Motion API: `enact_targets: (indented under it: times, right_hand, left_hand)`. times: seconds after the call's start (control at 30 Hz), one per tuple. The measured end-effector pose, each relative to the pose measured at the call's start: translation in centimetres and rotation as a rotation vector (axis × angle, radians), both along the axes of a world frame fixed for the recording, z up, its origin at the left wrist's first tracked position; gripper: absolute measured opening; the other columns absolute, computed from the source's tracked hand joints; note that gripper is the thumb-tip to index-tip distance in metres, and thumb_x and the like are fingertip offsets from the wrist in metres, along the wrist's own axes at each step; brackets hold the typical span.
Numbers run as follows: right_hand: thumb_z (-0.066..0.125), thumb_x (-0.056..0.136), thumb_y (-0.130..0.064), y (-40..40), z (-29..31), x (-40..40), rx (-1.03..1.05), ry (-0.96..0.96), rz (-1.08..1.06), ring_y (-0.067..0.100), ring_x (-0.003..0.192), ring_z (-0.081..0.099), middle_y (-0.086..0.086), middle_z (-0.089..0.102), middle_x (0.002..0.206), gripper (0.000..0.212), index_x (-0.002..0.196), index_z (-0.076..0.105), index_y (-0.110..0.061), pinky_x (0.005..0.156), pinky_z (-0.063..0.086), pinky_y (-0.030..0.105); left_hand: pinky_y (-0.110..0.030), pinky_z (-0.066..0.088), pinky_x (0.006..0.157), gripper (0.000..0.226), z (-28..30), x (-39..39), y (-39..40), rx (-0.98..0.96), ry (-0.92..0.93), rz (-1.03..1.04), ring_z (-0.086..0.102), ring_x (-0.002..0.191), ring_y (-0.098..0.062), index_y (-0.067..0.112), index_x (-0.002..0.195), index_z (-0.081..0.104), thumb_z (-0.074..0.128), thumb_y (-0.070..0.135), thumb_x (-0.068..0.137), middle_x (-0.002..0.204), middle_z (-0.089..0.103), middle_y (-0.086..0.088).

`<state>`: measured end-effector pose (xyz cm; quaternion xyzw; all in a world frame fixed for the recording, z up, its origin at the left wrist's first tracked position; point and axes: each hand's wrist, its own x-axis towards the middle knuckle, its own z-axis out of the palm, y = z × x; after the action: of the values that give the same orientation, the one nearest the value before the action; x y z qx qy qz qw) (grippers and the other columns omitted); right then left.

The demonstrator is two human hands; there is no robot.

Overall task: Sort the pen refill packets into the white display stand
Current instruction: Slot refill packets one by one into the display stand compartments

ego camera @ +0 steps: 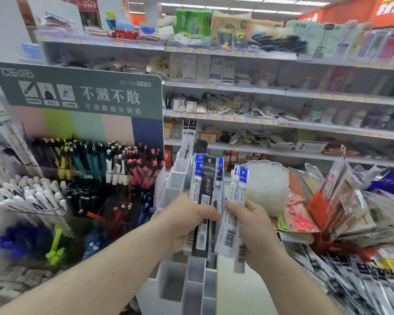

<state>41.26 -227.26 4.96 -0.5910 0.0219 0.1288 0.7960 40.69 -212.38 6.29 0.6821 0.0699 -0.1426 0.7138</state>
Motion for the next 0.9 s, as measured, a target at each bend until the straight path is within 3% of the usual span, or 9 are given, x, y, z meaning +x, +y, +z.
enact_targets:
  times: [0.07, 0.37, 0.57, 0.67, 0.77, 0.9]
  right_hand:
    - [0.05, 0.099, -0.005, -0.1, -0.1, -0.4, 0.013, 0.022, -0.022, 0.033, 0.076, 0.073, 0.02, 0.075, 0.095, 0.02, 0.107, 0.069, -0.007, 0.063, 0.062, 0.045]
    - [0.058, 0.094, -0.002, -2.3, -0.2, -0.8, 0.041, -0.027, 0.017, 0.038, 0.086, 0.073, 0.022, 0.074, 0.101, 0.021, 0.113, 0.066, -0.003, 0.07, 0.062, 0.049]
    - [0.052, 0.098, -0.001, -3.9, -0.3, -0.2, 0.112, 0.045, 0.079, 0.031, 0.073, 0.074, 0.021, 0.075, 0.096, 0.018, 0.11, 0.065, -0.003, 0.056, 0.061, 0.04]
    - [0.049, 0.099, 0.0, -4.3, -0.9, 0.4, 0.123, 0.068, 0.105, 0.03, 0.074, 0.074, 0.021, 0.075, 0.095, 0.021, 0.11, 0.067, -0.003, 0.059, 0.062, 0.04]
    - [0.049, 0.102, -0.006, -4.7, -2.3, 1.1, 0.058, 0.089, 0.106, 0.028, 0.078, 0.075, 0.017, 0.076, 0.094, 0.021, 0.109, 0.068, -0.006, 0.062, 0.061, 0.038]
    - [0.053, 0.101, -0.033, -5.2, -4.4, 1.5, -0.103, 0.024, 0.191, 0.025, 0.095, 0.074, 0.008, 0.077, 0.1, 0.028, 0.112, 0.07, -0.014, 0.086, 0.058, 0.045]
  left_hand:
    - [-0.043, 0.06, 0.068, 0.027, 0.0, 0.1, 0.0, 0.005, 0.013, -0.012, 0.075, 0.081, -0.032, 0.007, 0.107, 0.069, 0.06, -0.008, 0.087, 0.091, 0.077, -0.015]
    - [-0.05, 0.06, 0.076, 0.027, 0.1, -0.3, -0.3, 0.063, 0.069, -0.02, 0.074, 0.087, -0.034, 0.009, 0.108, 0.069, 0.065, -0.005, 0.086, 0.095, 0.077, -0.014]
    - [-0.057, 0.059, 0.079, 0.03, -0.9, -0.9, -2.5, 0.05, 0.085, 0.127, 0.074, 0.085, -0.038, 0.007, 0.109, 0.067, 0.071, -0.004, 0.082, 0.094, 0.076, -0.017]
    - [-0.054, 0.06, 0.076, 0.03, -1.9, -1.0, -4.6, -0.038, 0.111, 0.192, 0.074, 0.085, -0.04, 0.006, 0.109, 0.069, 0.063, -0.009, 0.084, 0.094, 0.075, -0.021]
    - [-0.058, 0.057, 0.083, 0.033, -3.5, -0.8, -6.7, -0.076, 0.102, 0.255, 0.073, 0.088, -0.04, 0.006, 0.108, 0.071, 0.062, -0.011, 0.082, 0.096, 0.075, -0.021]
    - [-0.059, 0.058, 0.078, 0.028, -5.4, -1.0, -9.4, -0.061, 0.106, 0.323, 0.073, 0.086, -0.038, 0.012, 0.102, 0.072, 0.067, -0.006, 0.081, 0.092, 0.076, -0.018]
